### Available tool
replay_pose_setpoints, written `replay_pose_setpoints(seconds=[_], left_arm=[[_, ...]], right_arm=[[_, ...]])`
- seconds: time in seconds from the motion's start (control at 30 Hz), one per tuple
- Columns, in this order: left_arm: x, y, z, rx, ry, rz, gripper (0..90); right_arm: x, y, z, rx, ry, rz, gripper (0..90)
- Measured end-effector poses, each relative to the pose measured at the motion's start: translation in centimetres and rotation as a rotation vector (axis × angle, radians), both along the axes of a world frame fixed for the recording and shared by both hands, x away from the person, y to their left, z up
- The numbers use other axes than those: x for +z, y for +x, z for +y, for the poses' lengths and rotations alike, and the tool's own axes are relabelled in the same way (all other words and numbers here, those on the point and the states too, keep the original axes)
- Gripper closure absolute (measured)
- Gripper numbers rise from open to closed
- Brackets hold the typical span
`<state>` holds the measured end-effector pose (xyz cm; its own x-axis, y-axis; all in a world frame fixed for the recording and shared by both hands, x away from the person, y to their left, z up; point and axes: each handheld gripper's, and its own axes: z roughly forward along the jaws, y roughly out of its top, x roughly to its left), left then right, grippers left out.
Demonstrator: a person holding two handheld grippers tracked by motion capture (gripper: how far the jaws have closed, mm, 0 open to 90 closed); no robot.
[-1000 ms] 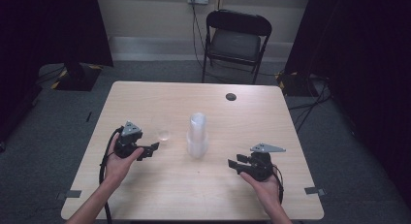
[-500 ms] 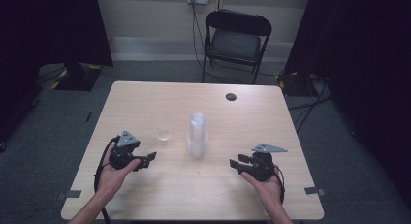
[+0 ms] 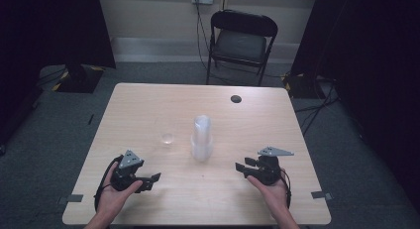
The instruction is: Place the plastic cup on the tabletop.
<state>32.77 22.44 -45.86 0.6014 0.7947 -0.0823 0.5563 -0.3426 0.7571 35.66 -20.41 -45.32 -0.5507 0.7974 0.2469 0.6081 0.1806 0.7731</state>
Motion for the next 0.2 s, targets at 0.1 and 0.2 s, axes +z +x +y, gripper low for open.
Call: replay_pose_setpoints(seconds=[0.1, 0.2], left_arm=[[-0.26, 0.31, 0.3, 0.007, 0.002, 0.011, 19.5], [-0.39, 0.45, 0.41, 0.004, -0.015, 0.028, 19.5]], right_arm=[[-0.26, 0.12, -0.14, -0.005, 0.008, 0.01, 47.4], [-0.56, 0.31, -0.22, -0.014, -0.005, 0.013, 42.6]])
